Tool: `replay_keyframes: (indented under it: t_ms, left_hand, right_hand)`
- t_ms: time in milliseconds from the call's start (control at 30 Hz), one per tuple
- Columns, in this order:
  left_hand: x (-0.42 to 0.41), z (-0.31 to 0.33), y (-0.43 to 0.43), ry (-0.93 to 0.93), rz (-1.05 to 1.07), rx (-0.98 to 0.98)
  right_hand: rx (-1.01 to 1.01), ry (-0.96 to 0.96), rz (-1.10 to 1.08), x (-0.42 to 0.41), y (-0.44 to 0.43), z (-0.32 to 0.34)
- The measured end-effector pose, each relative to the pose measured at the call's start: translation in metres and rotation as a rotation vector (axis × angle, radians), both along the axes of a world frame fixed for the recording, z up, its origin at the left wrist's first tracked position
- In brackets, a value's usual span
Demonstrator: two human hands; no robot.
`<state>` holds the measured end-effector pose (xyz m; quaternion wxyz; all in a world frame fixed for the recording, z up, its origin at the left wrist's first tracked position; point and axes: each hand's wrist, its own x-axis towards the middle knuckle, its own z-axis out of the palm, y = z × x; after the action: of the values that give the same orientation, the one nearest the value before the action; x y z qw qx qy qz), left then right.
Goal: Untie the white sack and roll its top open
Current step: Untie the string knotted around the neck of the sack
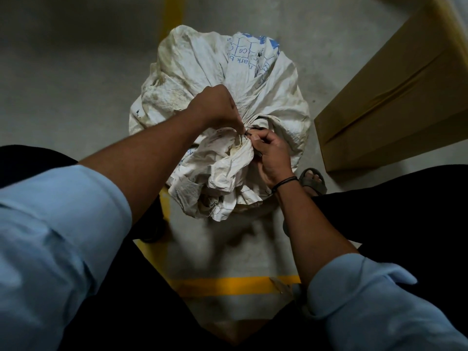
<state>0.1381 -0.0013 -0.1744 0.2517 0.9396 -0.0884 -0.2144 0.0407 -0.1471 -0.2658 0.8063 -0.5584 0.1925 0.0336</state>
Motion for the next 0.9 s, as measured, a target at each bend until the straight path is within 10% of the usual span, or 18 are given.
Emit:
replay_keyframes:
  t_ms: [900]
  left_hand:
    - [-0.028,-0.008,-0.01,-0.117,0.014,0.139]
  right_hand:
    - [-0.41,0.137,0.038,0.005,0.011,0.01]
